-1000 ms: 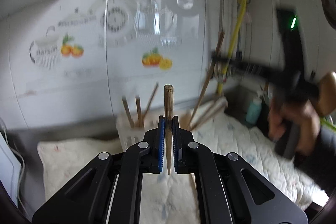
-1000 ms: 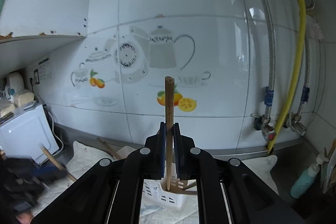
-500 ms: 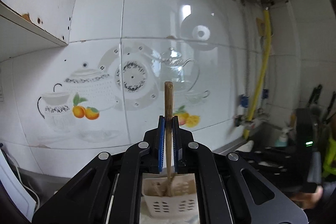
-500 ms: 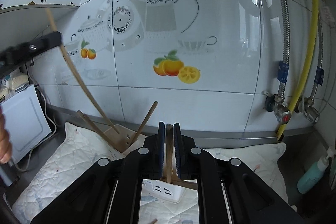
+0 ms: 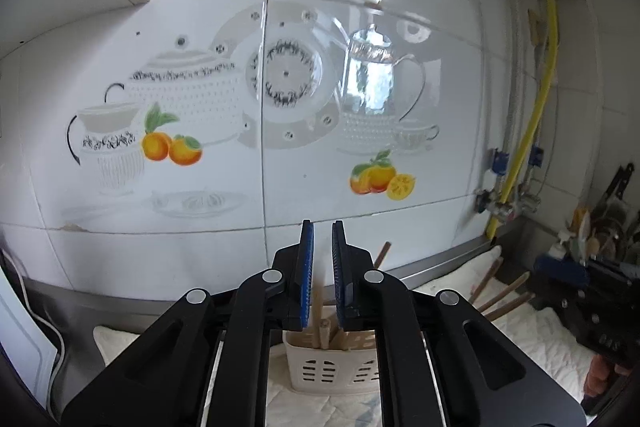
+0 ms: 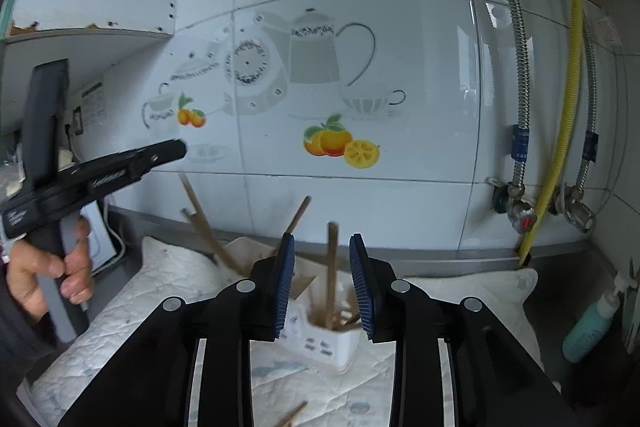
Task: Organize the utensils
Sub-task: 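Lower the left tool's chopstick into the holder and open while the right tool releases its chopstick, then close the left tool on a chopstick while the right tool grasps the last one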
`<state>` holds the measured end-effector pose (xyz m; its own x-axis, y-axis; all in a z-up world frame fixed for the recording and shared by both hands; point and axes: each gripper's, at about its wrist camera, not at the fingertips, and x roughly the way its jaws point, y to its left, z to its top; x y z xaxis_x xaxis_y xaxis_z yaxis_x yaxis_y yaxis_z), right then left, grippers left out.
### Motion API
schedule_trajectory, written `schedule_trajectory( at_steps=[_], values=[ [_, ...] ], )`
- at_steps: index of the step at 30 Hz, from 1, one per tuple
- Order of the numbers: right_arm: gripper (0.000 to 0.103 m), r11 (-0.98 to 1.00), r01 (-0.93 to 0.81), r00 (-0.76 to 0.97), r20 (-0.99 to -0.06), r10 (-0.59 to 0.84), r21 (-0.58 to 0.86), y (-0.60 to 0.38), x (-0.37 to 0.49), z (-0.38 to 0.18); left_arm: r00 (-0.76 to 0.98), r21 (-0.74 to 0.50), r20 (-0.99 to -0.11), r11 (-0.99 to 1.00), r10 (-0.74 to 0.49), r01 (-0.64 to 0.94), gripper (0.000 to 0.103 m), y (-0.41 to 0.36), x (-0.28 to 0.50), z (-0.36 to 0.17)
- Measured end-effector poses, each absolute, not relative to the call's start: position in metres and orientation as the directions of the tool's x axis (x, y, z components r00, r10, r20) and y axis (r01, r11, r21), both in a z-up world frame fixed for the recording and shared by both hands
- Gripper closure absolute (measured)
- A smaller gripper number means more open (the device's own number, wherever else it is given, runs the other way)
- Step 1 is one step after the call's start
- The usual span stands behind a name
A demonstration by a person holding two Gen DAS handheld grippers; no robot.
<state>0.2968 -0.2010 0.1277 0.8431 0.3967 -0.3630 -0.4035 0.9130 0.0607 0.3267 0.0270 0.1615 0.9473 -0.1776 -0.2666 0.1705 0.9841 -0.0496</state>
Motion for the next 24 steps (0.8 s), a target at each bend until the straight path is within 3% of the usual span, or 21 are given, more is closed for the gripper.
schedule_trajectory(
  at_steps=[6, 8, 14, 20, 24],
  values=[
    [0.075, 0.904, -0.418, 0.807, -0.420, 0.416, 0.092, -0.206, 0.247, 0.109, 0.957, -0.022, -0.231, 0.984, -0.176, 0.176, 0.073, 0.027, 0.289, 0.171],
    [0.075, 0.901, -0.420, 0.784, -0.454, 0.423, 0.114, -0.207, 0.227, 0.093, 0.954, -0.037, -0.233, 0.982, -0.189, 0.185, 0.061, 0.030, 0.271, 0.167],
    [0.075, 0.915, -0.385, 0.729, -0.568, 0.381, 0.120, -0.202, 0.177, 0.036, 0.943, -0.037, -0.271, 0.981, -0.193, 0.190, 0.041, 0.036, 0.225, 0.137],
    [0.078, 0.928, -0.339, 0.658, -0.667, 0.350, 0.152, -0.189, 0.137, -0.025, 0.938, -0.068, -0.304, 0.986, -0.164, 0.150, 0.024, 0.050, 0.188, 0.102],
    [0.081, 0.933, -0.320, 0.626, -0.702, 0.339, 0.166, -0.177, 0.123, -0.050, 0.930, -0.110, -0.332, 0.986, -0.159, 0.129, 0.020, 0.061, 0.175, 0.080]
  ],
)
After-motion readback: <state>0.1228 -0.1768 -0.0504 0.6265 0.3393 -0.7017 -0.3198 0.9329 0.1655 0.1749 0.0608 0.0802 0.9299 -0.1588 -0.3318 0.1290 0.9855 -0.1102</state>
